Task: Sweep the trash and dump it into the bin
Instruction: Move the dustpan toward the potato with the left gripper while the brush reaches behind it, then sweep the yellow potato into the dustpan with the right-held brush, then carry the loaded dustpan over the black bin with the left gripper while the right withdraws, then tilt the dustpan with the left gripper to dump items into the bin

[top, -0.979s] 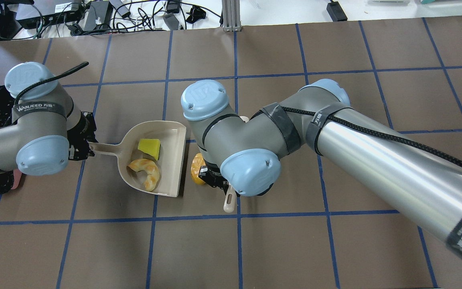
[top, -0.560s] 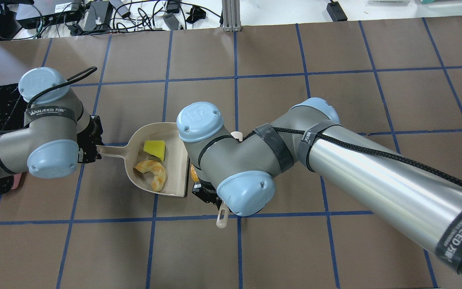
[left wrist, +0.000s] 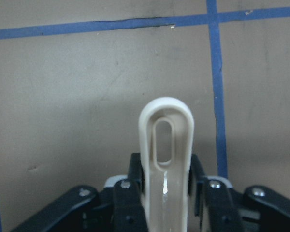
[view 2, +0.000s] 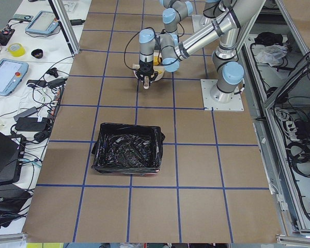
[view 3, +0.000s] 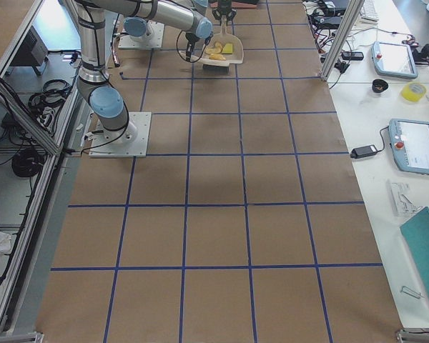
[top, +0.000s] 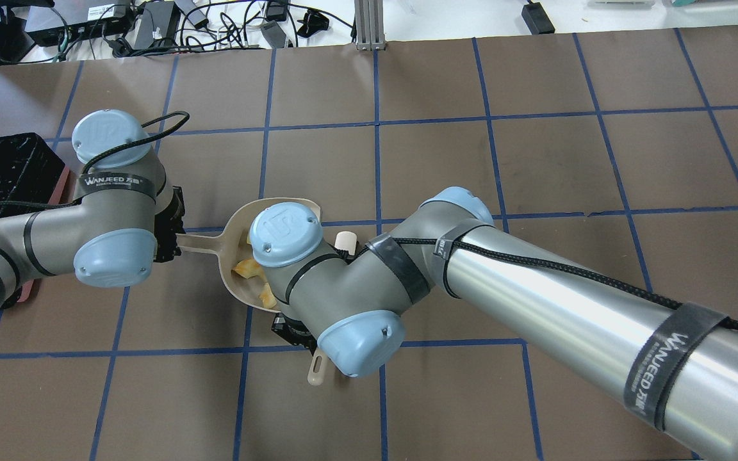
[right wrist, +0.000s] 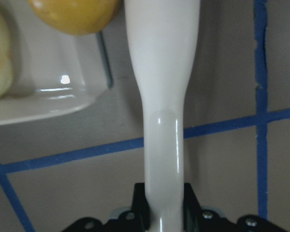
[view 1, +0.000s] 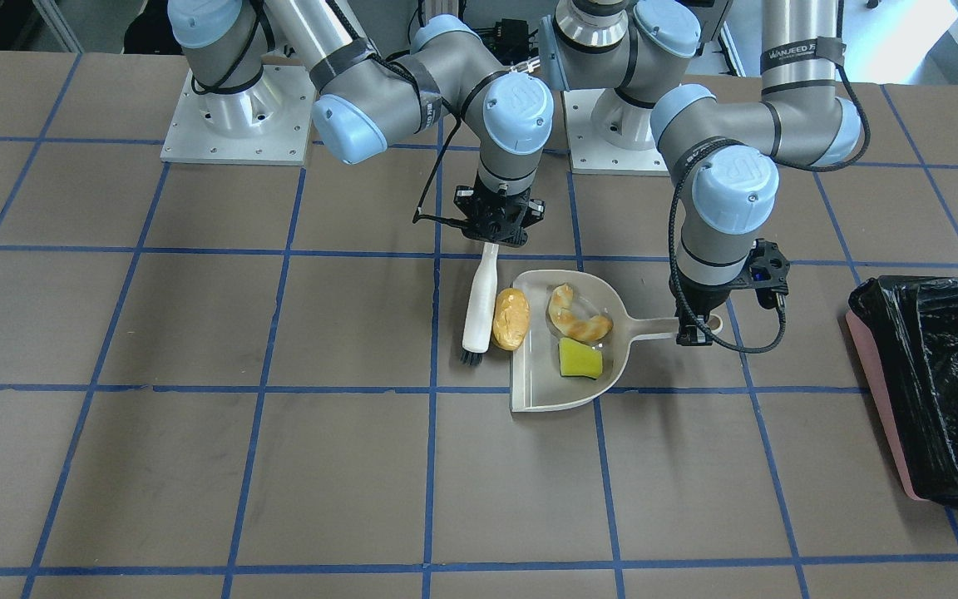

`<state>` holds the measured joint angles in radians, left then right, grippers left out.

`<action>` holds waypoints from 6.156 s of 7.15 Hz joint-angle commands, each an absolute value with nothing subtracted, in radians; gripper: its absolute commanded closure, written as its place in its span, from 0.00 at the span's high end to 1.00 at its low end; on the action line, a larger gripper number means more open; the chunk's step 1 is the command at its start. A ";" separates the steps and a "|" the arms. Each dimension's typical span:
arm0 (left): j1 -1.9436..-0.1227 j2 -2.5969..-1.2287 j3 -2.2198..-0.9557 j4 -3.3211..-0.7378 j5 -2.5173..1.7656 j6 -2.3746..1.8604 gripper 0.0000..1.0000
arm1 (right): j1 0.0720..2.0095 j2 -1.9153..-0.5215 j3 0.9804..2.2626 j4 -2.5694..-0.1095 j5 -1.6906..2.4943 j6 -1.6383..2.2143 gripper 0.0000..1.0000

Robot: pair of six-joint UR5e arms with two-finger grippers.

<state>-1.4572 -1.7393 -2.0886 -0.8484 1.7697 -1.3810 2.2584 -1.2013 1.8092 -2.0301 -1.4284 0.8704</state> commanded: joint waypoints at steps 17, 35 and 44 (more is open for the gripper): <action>-1.317 -1.822 -1.745 -1.245 1.285 -1.238 0.00 | 1.829 -1.411 1.724 -1.709 -1.603 0.303 0.00; -0.712 -2.327 -0.657 -1.798 1.491 -0.706 0.00 | 1.277 -1.187 1.708 -1.899 -1.717 -0.268 0.00; -0.676 -2.320 -0.751 -1.377 1.780 -0.612 0.00 | 1.230 -1.203 1.772 -1.924 -1.712 -0.373 0.00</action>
